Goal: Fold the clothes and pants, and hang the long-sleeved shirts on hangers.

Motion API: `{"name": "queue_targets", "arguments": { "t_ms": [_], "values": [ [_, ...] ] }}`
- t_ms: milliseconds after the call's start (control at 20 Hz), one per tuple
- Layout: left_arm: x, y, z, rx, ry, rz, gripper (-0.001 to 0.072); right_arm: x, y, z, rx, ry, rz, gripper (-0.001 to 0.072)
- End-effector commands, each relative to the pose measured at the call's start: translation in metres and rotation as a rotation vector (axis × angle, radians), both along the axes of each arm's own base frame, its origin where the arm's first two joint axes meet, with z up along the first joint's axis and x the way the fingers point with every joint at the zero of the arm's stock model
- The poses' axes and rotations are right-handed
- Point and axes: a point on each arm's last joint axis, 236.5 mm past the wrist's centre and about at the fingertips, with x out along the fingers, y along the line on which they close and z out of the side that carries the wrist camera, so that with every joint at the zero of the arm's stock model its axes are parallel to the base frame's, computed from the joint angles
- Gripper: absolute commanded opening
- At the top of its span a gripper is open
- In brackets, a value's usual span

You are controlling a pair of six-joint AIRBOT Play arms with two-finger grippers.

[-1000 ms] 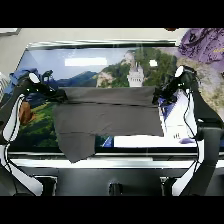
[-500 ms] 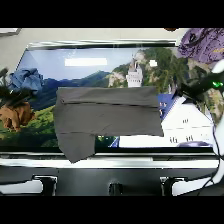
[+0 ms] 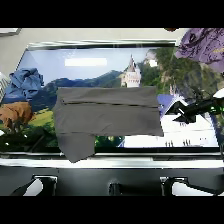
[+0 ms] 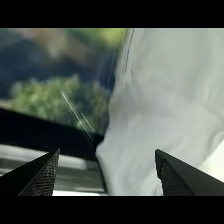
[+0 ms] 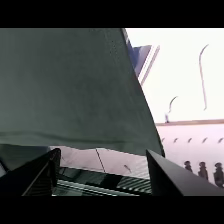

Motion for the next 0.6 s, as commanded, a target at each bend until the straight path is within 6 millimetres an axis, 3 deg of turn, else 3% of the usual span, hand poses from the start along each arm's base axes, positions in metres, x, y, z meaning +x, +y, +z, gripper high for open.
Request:
{"name": "queue_targets", "arguments": {
  "t_ms": [0, 250, 550],
  "values": [
    [-0.014, -0.023, -0.014, -0.065, -0.024, -0.003, 0.0710, -0.004, 0.006, 0.003, 0.021, -0.013, -0.003, 0.0590],
    [-0.003, -0.029, -0.022, -0.041, -0.088, -0.060, 0.0710, -0.012, 0.010, 0.005, 0.039, 0.013, 0.013, 0.0590],
    [-0.009, -0.058, -0.042, -0.057, -0.043, -0.197, 0.0709, -0.012, 0.011, 0.006, 0.043, 0.018, 0.006, 0.0589]
  ]
}}
